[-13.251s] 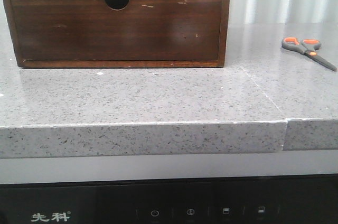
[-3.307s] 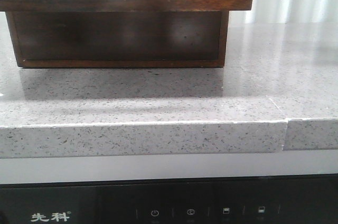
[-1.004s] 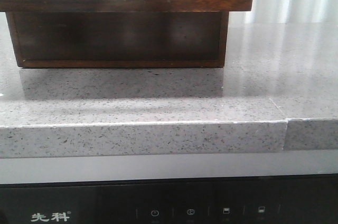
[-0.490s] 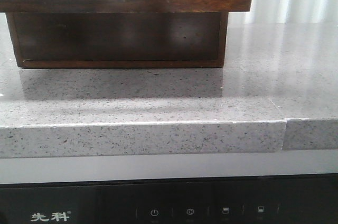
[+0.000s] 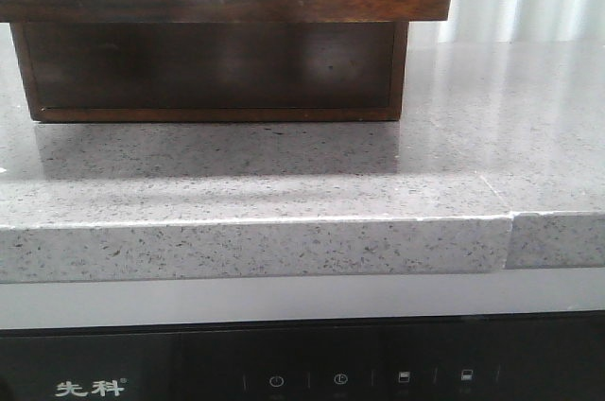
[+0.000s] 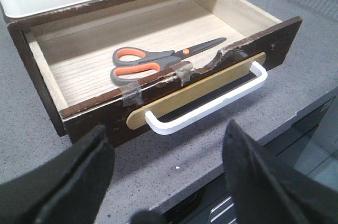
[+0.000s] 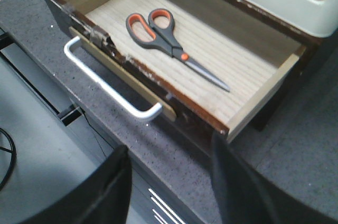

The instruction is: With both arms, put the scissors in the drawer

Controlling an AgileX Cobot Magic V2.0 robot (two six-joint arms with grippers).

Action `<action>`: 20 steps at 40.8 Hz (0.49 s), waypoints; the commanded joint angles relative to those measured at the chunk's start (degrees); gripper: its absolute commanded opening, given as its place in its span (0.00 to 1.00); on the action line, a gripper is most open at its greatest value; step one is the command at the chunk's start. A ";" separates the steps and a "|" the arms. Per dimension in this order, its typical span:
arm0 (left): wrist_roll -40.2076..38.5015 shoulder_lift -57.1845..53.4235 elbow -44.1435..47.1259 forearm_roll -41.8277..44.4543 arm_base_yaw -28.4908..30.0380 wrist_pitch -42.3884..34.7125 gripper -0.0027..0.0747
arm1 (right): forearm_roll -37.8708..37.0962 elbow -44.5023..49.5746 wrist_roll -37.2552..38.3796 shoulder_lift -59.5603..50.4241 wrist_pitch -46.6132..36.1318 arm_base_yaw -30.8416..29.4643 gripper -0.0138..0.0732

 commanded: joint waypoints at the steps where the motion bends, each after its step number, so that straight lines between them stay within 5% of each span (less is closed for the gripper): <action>1: -0.51 0.29 -1.84 -1.17 -0.50 -4.27 0.60 | -0.09 3.37 0.94 -4.97 -5.04 -0.30 0.60; 20: -0.51 0.29 -1.84 -1.17 -0.50 -4.27 0.60 | -2.46 14.19 0.98 -19.12 -4.79 -0.30 0.60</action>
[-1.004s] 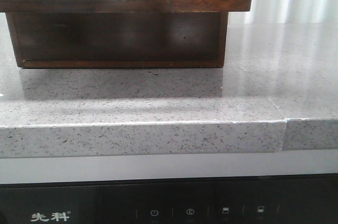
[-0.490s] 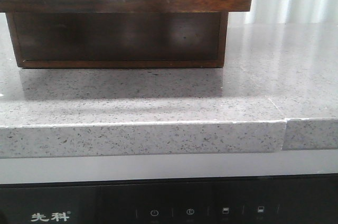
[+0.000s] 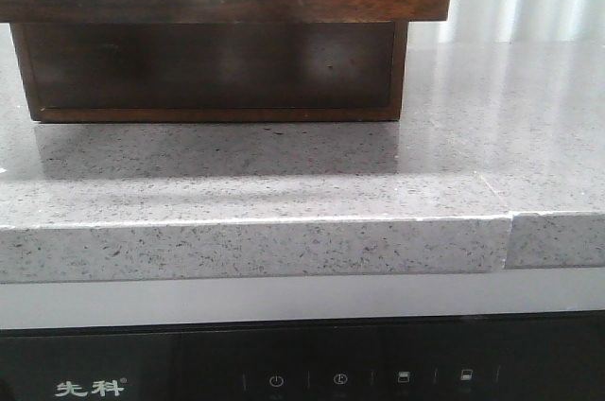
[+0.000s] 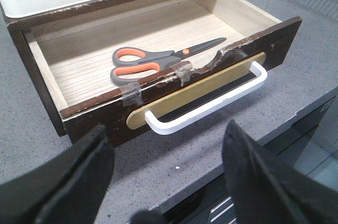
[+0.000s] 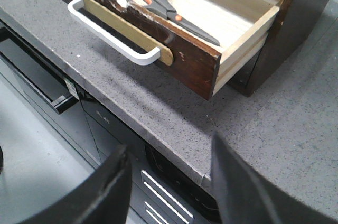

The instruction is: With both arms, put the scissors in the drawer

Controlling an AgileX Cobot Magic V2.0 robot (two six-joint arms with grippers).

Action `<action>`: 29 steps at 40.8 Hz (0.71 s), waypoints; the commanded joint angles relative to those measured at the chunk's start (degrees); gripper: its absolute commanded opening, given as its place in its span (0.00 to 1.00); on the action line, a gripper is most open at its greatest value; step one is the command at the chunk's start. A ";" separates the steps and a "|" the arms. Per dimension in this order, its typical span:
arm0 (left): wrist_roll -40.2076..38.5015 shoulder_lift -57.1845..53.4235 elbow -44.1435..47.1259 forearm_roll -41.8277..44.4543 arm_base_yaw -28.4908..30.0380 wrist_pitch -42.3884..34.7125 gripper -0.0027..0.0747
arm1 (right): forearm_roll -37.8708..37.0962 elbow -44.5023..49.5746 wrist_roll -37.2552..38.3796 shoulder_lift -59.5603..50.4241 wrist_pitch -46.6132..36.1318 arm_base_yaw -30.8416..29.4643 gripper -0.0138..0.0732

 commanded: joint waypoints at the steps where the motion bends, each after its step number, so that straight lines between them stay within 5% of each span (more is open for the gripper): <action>1: -0.51 0.29 -1.84 -1.17 -0.50 -4.27 0.60 | -0.24 -1.11 0.00 -0.16 -4.28 -0.30 0.60; 11: -0.51 0.29 -1.84 -1.17 -0.50 -4.27 0.57 | -0.24 -1.11 0.00 -0.17 -4.14 -0.30 0.57; 23: -0.51 0.29 -1.84 -1.28 -0.50 -4.27 0.11 | -0.24 -1.11 0.00 -0.17 -4.14 -0.30 0.11; 29: -0.51 0.29 -1.84 -1.28 -0.50 -4.27 0.01 | -0.24 -1.11 0.00 -0.17 -4.48 -0.30 0.08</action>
